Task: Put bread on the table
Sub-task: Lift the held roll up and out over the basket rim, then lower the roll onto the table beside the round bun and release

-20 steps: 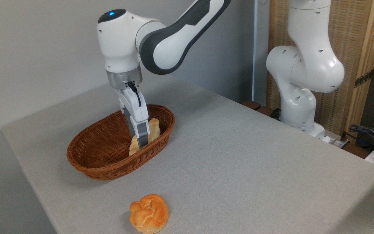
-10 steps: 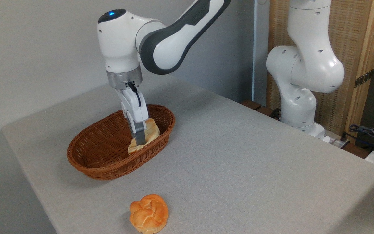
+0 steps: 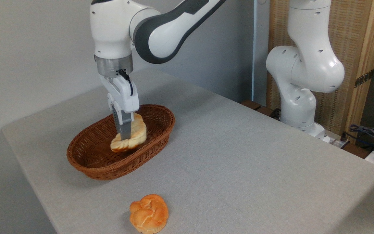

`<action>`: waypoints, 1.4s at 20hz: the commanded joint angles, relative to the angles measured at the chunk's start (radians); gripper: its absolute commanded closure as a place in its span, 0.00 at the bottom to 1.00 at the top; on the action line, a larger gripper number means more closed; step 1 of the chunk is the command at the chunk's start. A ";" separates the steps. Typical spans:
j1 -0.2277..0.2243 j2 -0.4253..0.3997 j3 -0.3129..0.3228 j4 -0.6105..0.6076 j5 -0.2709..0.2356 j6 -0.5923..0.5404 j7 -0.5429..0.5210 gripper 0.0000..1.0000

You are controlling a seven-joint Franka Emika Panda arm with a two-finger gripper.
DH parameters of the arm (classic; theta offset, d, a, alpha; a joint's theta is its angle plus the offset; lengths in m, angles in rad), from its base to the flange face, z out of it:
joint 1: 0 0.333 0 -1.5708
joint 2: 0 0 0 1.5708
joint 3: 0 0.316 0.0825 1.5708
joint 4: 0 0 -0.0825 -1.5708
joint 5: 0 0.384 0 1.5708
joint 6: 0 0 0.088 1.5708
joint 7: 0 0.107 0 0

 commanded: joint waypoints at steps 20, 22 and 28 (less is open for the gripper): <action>-0.004 -0.111 0.312 0.142 0.158 -0.459 0.455 0.00; -0.004 -0.111 0.314 0.140 0.156 -0.459 0.452 0.00; -0.004 -0.112 0.316 0.154 0.092 -0.442 0.389 0.00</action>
